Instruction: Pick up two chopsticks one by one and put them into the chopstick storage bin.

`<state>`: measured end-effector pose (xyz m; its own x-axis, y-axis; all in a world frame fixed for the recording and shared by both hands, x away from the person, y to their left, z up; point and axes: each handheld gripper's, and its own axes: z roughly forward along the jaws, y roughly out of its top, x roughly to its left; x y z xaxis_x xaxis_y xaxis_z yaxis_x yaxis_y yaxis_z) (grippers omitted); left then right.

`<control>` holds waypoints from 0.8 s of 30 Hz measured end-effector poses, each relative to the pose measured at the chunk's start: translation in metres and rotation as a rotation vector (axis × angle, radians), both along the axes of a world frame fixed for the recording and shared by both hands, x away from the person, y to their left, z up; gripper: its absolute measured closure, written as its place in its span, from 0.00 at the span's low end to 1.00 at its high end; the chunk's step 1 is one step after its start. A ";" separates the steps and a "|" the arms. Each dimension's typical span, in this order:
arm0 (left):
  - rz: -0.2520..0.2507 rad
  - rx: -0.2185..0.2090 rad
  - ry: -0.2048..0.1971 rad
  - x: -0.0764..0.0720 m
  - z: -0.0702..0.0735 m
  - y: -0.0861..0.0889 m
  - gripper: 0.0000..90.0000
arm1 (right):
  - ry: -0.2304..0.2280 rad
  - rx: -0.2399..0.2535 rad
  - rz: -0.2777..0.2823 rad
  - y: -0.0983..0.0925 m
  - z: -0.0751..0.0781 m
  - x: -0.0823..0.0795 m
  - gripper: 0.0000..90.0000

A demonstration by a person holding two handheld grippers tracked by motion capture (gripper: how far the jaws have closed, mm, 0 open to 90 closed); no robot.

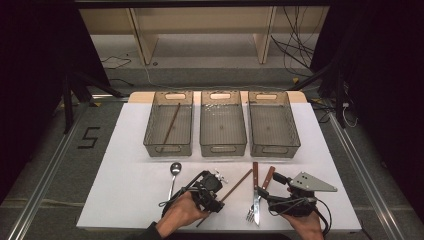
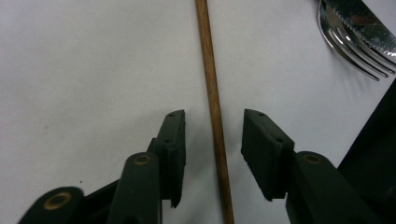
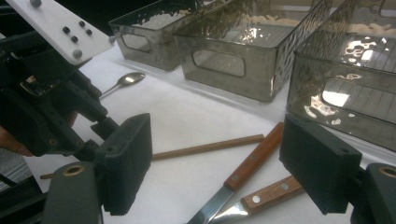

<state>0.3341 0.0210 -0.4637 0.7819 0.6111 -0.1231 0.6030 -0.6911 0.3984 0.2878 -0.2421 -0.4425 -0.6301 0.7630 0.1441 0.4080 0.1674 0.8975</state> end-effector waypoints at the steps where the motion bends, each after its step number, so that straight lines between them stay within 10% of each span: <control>1: 0.000 0.000 0.000 0.000 0.000 0.000 0.69 | -0.002 0.000 0.001 0.000 0.000 0.000 0.29; 24: -0.016 0.059 -0.042 0.000 -0.001 -0.004 0.94 | -0.002 0.002 -0.001 0.000 0.000 0.000 0.29</control>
